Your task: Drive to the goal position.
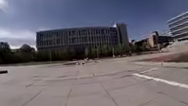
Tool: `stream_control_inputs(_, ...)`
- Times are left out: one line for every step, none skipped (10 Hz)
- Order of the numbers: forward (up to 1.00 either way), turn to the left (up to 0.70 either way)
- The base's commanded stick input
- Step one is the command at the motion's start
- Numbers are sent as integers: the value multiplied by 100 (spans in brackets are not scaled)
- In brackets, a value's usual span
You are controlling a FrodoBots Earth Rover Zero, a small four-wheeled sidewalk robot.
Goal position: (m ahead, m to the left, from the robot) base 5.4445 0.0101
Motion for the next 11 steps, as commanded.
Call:
stream_control_inputs(50, 0)
stream_control_inputs(50, 0)
stream_control_inputs(50, 0)
stream_control_inputs(50, -26)
stream_control_inputs(50, -50)
stream_control_inputs(50, -44)
stream_control_inputs(50, -25)
stream_control_inputs(50, 0)
stream_control_inputs(50, 0)
stream_control_inputs(50, 0)
stream_control_inputs(50, 0)
